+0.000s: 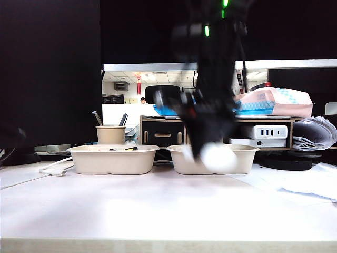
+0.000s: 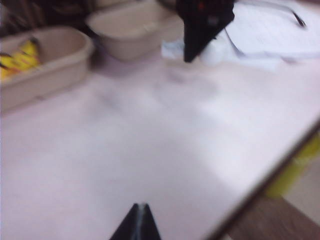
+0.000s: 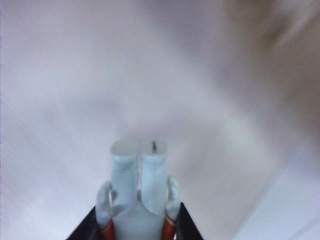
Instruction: Put the dolls with similar colors into the same paper box, while dolls with different colors go into separate paper boxes.
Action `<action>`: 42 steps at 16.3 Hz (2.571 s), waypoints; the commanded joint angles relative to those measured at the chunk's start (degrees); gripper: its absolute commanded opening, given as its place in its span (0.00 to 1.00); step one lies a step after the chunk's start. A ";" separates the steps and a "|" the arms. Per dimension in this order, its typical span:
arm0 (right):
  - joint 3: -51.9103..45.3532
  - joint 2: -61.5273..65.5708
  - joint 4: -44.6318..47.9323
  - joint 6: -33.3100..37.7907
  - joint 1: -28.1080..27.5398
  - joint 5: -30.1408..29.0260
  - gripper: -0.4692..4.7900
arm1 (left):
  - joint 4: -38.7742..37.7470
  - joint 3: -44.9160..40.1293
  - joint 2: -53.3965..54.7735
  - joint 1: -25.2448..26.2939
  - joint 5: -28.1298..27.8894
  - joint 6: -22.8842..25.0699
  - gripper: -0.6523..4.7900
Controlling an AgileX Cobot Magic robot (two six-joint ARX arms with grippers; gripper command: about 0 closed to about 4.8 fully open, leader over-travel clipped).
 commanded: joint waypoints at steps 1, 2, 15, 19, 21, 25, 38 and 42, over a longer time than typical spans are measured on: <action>5.18 -0.24 4.98 0.33 -3.69 0.55 0.29 | 0.72 0.04 -3.87 2.91 0.00 -0.02 0.11; 5.99 -0.24 6.82 0.33 -4.96 0.50 0.29 | 0.72 0.04 -5.14 2.89 -0.02 0.00 0.11; 6.69 6.78 19.56 0.63 -11.96 -5.64 0.50 | 0.31 0.04 -12.20 2.86 -0.02 0.00 0.11; 11.82 6.49 13.53 1.01 -11.96 -5.49 0.51 | 0.28 0.04 -12.20 2.89 -0.02 0.00 0.11; 17.35 5.20 5.97 1.01 -11.93 -7.69 0.18 | 0.28 0.04 -12.20 5.53 0.22 0.00 0.11; 19.02 -2.84 0.48 1.64 -11.91 -13.84 0.07 | 0.26 0.04 -12.20 19.30 0.20 0.00 0.11; -27.63 -64.41 23.19 13.44 -11.89 -14.47 0.07 | -0.11 0.04 -12.20 41.53 0.00 0.00 0.11; -37.48 -80.11 29.64 15.85 -11.89 -13.86 0.07 | -0.13 0.04 -12.20 41.53 0.00 0.00 0.11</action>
